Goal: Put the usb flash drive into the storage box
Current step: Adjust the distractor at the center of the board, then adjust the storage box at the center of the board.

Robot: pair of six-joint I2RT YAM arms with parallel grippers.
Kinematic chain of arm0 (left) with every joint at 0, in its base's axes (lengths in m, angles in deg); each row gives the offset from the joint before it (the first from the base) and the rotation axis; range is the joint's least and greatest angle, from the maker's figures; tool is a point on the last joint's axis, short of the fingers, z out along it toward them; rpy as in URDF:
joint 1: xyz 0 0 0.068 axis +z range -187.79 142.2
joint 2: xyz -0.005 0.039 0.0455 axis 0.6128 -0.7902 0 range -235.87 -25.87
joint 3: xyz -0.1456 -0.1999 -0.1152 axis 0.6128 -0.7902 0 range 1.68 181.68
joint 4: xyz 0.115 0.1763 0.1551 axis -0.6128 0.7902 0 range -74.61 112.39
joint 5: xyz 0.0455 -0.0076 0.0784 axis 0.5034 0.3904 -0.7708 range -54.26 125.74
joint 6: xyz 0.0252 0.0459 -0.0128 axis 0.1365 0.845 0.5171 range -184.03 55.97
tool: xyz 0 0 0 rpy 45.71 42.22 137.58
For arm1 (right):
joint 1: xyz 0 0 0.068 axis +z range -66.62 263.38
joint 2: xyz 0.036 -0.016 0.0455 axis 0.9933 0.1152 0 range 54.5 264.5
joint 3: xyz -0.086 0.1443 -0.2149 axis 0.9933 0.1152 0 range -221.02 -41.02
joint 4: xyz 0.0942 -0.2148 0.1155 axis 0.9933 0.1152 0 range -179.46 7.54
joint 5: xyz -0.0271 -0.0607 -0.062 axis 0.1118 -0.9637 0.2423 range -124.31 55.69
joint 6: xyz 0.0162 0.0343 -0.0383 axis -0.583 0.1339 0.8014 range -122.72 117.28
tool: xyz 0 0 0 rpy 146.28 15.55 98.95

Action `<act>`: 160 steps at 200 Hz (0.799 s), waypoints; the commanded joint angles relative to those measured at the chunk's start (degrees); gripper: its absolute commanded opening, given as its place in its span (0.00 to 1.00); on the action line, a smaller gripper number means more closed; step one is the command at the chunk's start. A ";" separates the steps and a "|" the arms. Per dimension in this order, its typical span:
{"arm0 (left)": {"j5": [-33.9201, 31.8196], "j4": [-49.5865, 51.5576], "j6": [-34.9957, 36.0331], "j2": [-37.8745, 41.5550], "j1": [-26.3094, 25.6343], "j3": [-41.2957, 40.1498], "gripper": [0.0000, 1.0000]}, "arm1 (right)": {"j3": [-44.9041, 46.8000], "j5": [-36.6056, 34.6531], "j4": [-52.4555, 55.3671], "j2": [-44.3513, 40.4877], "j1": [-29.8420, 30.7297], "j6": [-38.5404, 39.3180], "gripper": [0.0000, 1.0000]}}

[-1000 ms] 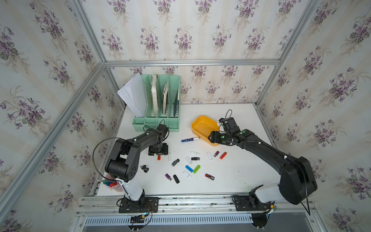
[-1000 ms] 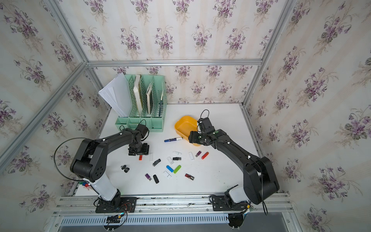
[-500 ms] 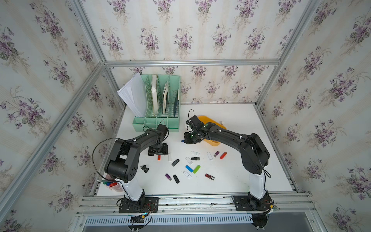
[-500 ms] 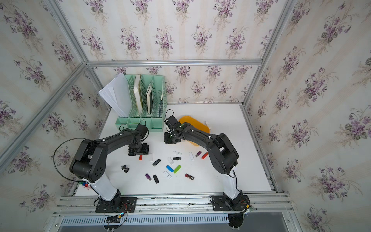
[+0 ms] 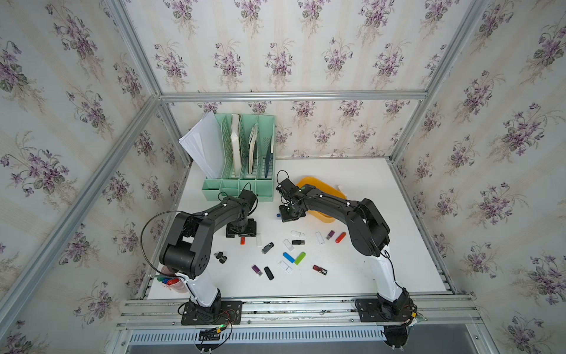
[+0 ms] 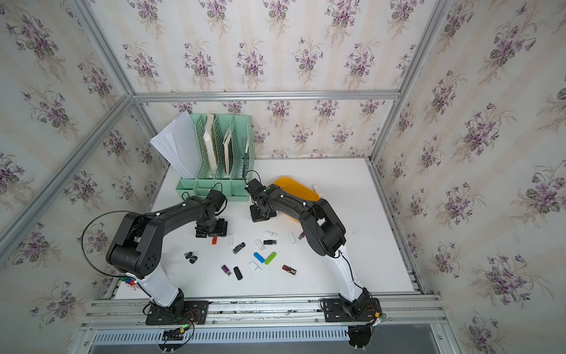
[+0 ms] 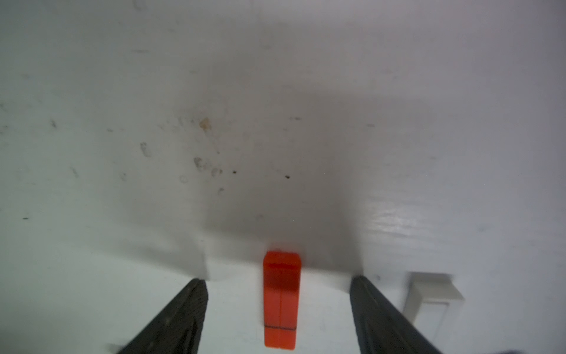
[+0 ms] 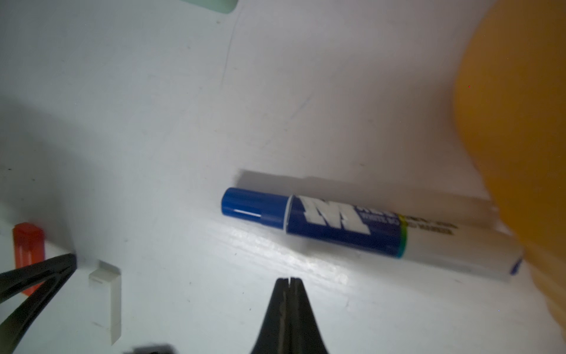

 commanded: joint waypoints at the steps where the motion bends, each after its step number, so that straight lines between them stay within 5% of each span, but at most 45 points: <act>1: -0.50 1.11 0.04 -0.22 0.03 0.04 0.78 | -2.51 -3.62 1.22 1.72 0.01 1.31 0.00; 70: -0.32 1.63 0.01 -0.10 -0.03 -0.09 0.78 | -27.58 -9.86 7.78 14.16 -2.54 4.81 0.00; 160: 1.01 1.29 0.04 -0.54 -0.07 0.65 0.78 | -1.03 -15.06 3.45 -9.67 -9.43 4.97 0.00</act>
